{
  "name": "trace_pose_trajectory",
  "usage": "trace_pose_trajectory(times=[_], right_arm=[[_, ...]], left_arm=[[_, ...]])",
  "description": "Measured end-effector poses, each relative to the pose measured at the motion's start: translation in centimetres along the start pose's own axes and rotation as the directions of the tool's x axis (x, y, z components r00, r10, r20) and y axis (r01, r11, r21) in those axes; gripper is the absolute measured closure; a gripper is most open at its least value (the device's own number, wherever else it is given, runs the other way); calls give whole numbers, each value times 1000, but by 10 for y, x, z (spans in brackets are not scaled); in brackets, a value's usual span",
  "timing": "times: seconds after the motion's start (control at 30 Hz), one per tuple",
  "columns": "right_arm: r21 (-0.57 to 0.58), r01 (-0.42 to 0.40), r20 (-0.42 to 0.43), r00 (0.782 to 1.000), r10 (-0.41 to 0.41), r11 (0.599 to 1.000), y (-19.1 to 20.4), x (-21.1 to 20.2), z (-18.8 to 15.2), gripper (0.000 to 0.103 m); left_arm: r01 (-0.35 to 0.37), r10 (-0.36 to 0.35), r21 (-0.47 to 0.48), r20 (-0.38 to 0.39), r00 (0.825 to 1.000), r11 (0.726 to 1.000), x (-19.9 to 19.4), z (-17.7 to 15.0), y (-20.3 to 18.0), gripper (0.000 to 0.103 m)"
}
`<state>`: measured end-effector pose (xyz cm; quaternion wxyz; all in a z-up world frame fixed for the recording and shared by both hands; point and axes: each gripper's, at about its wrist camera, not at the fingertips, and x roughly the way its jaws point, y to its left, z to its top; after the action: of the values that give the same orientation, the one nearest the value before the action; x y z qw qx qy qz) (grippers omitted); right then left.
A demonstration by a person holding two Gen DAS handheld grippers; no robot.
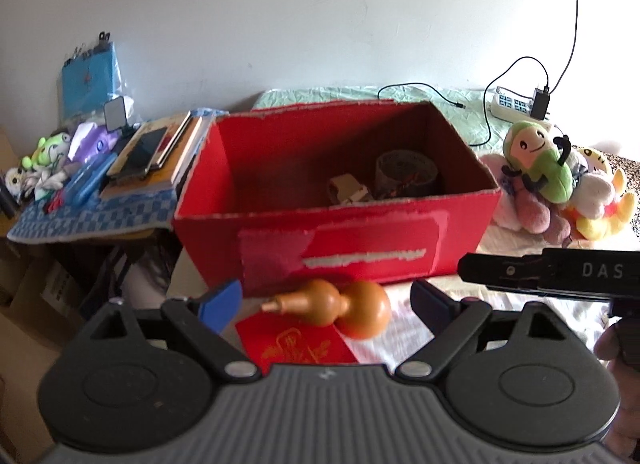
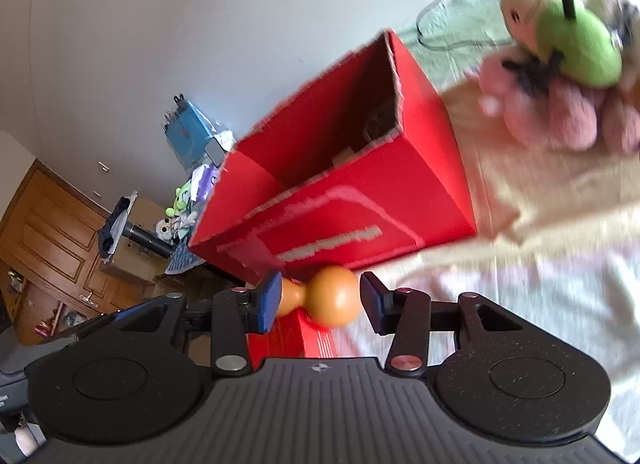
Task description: Organize objects
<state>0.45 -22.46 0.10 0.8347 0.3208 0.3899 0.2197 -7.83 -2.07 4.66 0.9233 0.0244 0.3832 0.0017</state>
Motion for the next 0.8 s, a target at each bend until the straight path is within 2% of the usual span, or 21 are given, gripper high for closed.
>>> trace_pose_trajectory(times=[0.17,0.33,0.6,0.67,0.8], right_arm=[[57,6,-44,999,-4,998,-11,9,-9,56],[122,11,-72,997,-3,993,-26,15,-12,56],[220,30,-63,998,-16,975,-45,24,-20,56],[236,34,-58,998,-21,971,-48,28,-22,56],[265,51,-52,998,-39,963,-54,33,-24,56]], left_arm=[[8,-8,-7,-14,1000,1000,5,-7,6,18],[20,-20,2,-13,1000,1000,15,-5,13,19],[122,-122,-19,-12,992,992,41,10,36,17],[134,-135,-22,-23,991,991,53,12,40,18],[176,-179,-42,-77,981,984,77,14,47,27]])
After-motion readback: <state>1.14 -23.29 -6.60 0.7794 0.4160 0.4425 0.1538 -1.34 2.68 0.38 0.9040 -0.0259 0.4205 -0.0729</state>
